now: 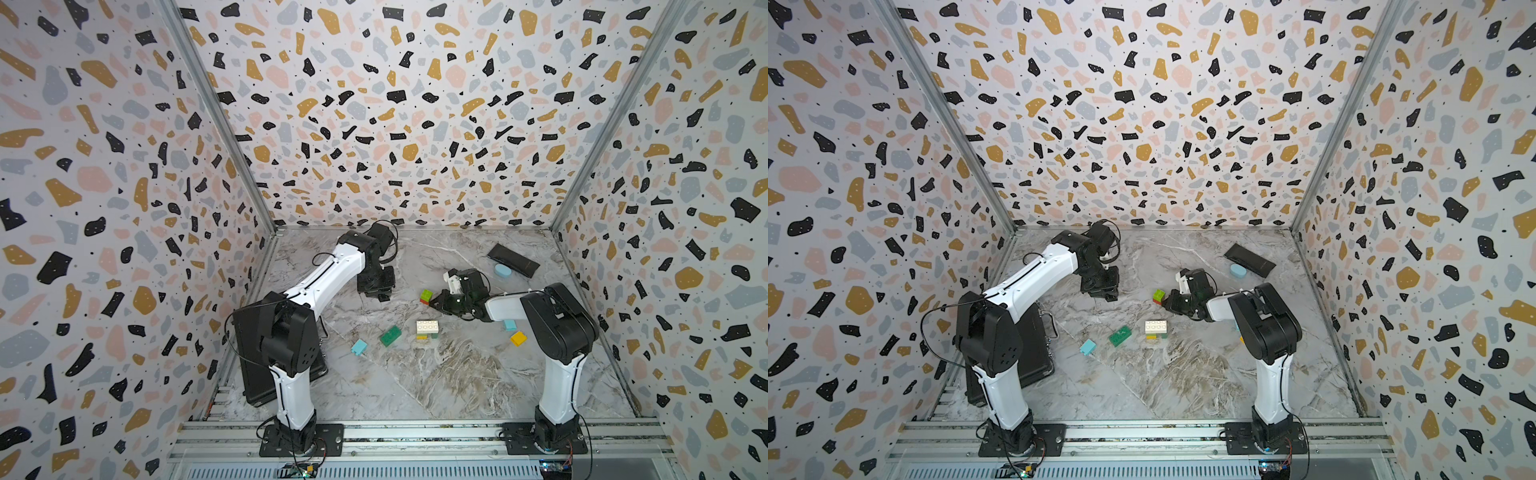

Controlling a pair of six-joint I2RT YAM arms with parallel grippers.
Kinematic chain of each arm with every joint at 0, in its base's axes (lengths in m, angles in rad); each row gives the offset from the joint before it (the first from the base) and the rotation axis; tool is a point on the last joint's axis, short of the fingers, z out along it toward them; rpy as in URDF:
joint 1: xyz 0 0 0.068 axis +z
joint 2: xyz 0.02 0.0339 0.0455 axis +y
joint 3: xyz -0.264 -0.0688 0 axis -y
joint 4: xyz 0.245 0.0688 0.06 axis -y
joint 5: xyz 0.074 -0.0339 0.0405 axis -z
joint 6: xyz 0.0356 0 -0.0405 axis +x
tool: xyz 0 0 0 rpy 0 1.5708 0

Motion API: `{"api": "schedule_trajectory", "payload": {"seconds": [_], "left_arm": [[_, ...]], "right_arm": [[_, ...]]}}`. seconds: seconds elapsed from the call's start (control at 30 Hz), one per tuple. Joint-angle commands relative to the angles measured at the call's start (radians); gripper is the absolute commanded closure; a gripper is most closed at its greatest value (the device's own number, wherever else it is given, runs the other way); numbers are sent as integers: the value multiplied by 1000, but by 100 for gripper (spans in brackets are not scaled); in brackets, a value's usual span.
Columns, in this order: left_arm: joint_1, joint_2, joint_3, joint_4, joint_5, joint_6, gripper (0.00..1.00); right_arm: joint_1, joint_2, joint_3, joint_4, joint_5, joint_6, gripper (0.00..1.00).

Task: Assemble the letter h with lego
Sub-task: Move the lego brick at the center of the board.

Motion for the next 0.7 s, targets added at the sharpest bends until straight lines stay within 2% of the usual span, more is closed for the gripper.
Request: {"api": "schedule_trajectory", "payload": {"seconds": [0.0, 0.17, 0.27, 0.47, 0.67], "left_arm": [[-1, 9, 36, 2, 19, 5, 100], [-37, 36, 106, 7, 7, 56, 100], [-55, 54, 144, -21, -2, 83, 100], [-59, 9, 63, 13, -43, 93, 100], [-59, 27, 80, 5, -47, 88, 100]], "right_arm": [[4, 5, 14, -102, 55, -43, 100], [-8, 6, 13, -95, 95, -20, 100], [-19, 47, 70, -152, 99, -24, 100], [-19, 92, 115, -169, 89, -45, 100], [14, 124, 166, -211, 54, -63, 100]]}}
